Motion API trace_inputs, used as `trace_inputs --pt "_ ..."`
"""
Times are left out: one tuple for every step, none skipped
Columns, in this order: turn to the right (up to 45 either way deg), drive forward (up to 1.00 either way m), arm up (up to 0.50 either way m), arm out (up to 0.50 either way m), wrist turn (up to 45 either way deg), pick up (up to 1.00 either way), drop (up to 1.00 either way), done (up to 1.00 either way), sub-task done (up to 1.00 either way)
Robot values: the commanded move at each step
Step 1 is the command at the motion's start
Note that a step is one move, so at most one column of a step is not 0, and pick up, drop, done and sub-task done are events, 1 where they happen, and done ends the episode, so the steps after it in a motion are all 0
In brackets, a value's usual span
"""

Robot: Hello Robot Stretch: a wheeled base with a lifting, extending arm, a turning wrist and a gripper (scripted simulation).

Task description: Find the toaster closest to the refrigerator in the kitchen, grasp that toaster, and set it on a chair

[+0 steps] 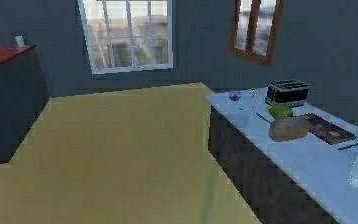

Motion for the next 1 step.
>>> trace_inputs --pt "0.0 0.9 0.0 0.0 0.0 0.0 0.0 0.0 0.0"
